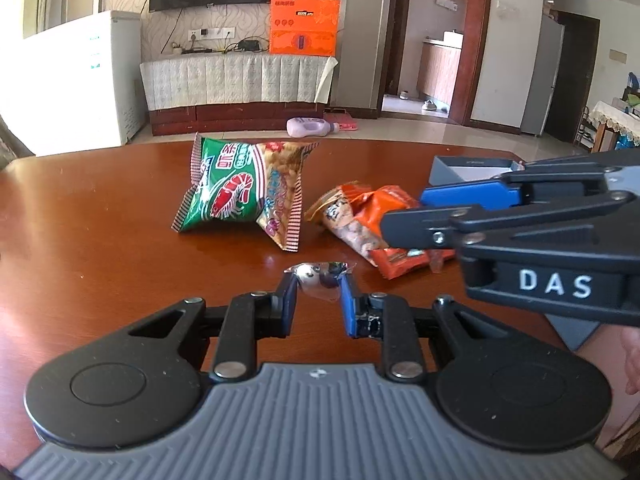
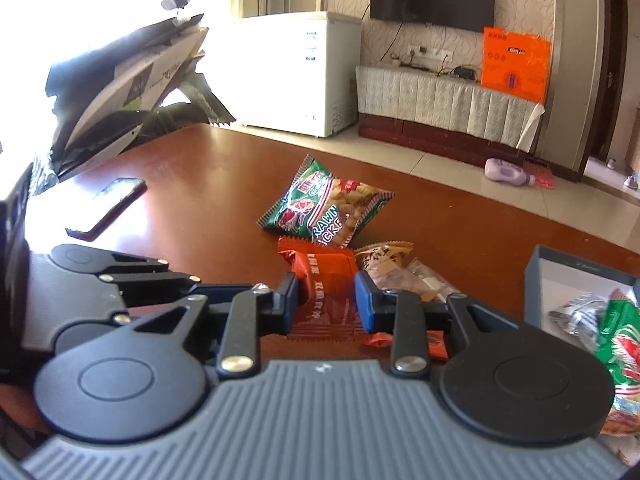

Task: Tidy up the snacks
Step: 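Carry the candy in the left tool while the right tool carries the orange packet over the box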

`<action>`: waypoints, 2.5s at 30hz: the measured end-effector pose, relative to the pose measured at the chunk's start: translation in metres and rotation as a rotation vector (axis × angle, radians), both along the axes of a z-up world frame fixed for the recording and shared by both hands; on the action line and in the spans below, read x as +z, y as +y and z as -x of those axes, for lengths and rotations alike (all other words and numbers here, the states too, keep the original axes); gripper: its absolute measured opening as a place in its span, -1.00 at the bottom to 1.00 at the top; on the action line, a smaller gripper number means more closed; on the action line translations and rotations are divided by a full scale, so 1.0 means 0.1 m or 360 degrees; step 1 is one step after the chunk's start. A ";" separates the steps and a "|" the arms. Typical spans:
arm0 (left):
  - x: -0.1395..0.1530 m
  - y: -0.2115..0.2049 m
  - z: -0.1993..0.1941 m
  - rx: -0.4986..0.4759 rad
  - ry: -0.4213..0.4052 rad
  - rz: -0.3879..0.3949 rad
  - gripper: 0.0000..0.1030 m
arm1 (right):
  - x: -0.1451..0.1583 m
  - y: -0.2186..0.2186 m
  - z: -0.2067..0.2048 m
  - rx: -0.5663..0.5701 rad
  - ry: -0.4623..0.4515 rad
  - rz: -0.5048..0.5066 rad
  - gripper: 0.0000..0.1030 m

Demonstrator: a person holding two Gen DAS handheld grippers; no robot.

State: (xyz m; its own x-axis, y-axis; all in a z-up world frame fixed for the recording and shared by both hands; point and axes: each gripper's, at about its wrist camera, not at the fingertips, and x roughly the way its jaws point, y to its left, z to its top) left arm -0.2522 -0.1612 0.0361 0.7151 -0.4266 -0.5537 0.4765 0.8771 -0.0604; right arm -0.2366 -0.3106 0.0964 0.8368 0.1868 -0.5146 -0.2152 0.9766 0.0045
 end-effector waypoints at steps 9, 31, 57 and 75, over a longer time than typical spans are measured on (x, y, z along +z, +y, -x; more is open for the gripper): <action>0.16 -0.28 0.28 -0.0099 -0.0051 0.0005 -0.46 | 0.15 -0.16 0.31 -0.0059 -0.0075 -0.0028 -0.34; 0.36 -1.46 0.59 -0.0436 -0.0100 0.0084 -0.47 | 0.31 -1.07 0.97 -0.0369 -0.0205 -0.0046 -0.34; 0.26 -2.50 0.21 -0.0711 -0.0121 0.0019 -0.83 | 0.22 -1.61 1.08 -0.0606 -0.0210 -0.0099 -0.34; -0.02 -2.85 -0.12 -0.0695 -0.0068 0.0010 -0.83 | 0.20 -1.65 1.06 -0.0669 -0.0160 -0.0112 -0.35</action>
State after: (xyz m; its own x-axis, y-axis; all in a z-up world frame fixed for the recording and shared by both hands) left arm -0.2400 -0.4462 0.0341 0.4891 -0.6975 -0.5238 0.8048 0.5924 -0.0374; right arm -0.3428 -0.4751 0.1159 0.8927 -0.1493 -0.4251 0.1984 0.9774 0.0734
